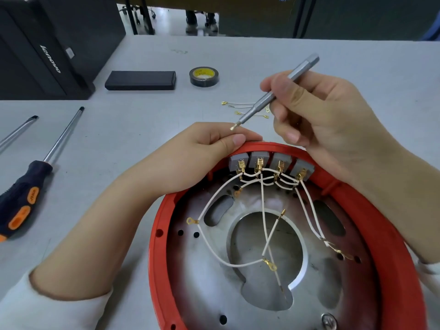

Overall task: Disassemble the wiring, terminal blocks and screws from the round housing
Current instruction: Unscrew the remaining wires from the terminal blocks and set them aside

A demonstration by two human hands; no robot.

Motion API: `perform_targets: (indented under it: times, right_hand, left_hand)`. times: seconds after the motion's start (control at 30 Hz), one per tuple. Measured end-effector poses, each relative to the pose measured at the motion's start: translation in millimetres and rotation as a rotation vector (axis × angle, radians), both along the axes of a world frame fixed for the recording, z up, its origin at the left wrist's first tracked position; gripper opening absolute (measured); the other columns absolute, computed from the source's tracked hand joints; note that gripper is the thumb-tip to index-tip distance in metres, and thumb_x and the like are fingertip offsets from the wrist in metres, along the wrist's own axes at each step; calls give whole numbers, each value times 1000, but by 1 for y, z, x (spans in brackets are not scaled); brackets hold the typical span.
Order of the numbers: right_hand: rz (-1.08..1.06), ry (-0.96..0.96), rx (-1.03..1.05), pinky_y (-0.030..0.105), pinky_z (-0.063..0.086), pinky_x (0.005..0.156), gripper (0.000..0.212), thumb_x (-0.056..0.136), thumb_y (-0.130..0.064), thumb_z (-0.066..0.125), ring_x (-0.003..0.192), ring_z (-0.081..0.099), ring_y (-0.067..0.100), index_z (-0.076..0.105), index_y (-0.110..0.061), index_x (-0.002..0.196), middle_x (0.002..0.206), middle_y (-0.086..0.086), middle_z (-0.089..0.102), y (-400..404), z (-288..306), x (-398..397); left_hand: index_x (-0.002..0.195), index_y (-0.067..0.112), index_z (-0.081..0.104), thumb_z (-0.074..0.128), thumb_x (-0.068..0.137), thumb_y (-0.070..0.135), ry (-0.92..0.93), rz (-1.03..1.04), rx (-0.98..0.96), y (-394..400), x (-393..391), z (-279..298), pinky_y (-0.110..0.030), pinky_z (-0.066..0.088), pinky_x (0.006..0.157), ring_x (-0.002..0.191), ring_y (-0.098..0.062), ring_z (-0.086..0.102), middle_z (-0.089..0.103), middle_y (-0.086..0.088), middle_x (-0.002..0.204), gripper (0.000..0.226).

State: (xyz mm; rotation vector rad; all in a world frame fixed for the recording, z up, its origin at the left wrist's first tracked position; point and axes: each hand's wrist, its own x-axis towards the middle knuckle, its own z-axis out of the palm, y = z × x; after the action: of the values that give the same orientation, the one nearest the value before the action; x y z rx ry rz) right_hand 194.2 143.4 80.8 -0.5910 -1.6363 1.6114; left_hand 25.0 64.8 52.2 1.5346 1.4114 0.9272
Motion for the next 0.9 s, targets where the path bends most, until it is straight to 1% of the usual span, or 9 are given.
perform_targets:
  times: [0.13, 0.27, 0.33, 0.43, 0.57, 0.63, 0.73, 0.83, 0.9]
  right_hand:
    - [19, -116, 126, 16, 32, 37, 20, 100, -31, 46, 38, 43, 10, 47, -18, 84, 51, -2, 52, -5, -2, -7]
    - [14, -269, 313, 11, 37, 41, 24, 94, -30, 58, 52, 65, 20, 43, -18, 80, 44, -3, 52, -10, -5, -12]
    - [-25, -262, 370, 10, 36, 41, 27, 93, -25, 60, 40, 55, 8, 43, -14, 75, 42, -3, 50, -10, -5, -11]
    - [-33, -253, 393, 11, 37, 42, 23, 96, -18, 55, 37, 49, 6, 43, -10, 78, 44, -1, 50, -10, -5, -9]
    - [137, -288, 319, 11, 33, 36, 15, 97, -18, 52, 30, 45, 5, 51, -4, 93, 51, 11, 58, -9, 4, -10]
    - [198, -362, 343, 16, 32, 35, 23, 94, -25, 59, 31, 42, 6, 57, -5, 83, 52, 6, 61, -8, 7, -12]
    - [101, -413, 402, 8, 33, 40, 36, 85, -32, 69, 34, 47, 3, 52, -14, 60, 41, -7, 54, -7, 5, -17]
    - [-11, -435, 529, 6, 35, 44, 40, 90, -29, 65, 40, 52, -2, 45, -16, 58, 38, -13, 50, -9, -2, -22]
    - [-82, -471, 652, 9, 36, 49, 39, 89, -31, 65, 47, 52, 2, 43, -20, 60, 46, -4, 53, -11, -6, -23]
  left_hand:
    - [116, 18, 66, 42, 102, 18, -4, -18, 19, 1, -1, -1, -24, 44, 101, 108, -5, 64, 72, 8, 109, 29]
    - [116, 17, 67, 41, 102, 19, -16, -53, 37, 2, -1, -2, -24, 45, 100, 109, -7, 64, 72, 8, 109, 29]
    - [117, 17, 66, 41, 102, 18, -15, -59, 51, 2, -2, -3, -22, 44, 100, 110, -6, 64, 72, 8, 110, 29]
    - [113, 19, 67, 41, 102, 16, -48, -72, 49, 3, -3, -4, -20, 46, 96, 106, -6, 65, 73, 8, 106, 28]
    - [90, 25, 69, 40, 102, 19, 12, -132, 92, 3, -2, -2, -14, 43, 89, 93, -2, 64, 70, 16, 89, 33]
    - [81, 33, 69, 41, 98, 29, 37, -103, 106, 3, -3, -3, -15, 45, 86, 88, -3, 64, 70, 15, 86, 33]
    - [89, 33, 72, 44, 94, 34, 23, -41, 96, 4, -4, -7, -31, 48, 96, 100, -17, 66, 73, 6, 98, 28]
    - [99, 32, 67, 42, 95, 28, -15, -76, 99, 4, -2, -6, -13, 45, 90, 104, 1, 64, 72, 18, 102, 25]
    - [97, 33, 66, 43, 95, 29, -34, -74, 95, 4, -3, -7, -10, 44, 87, 102, 3, 64, 72, 20, 99, 24]
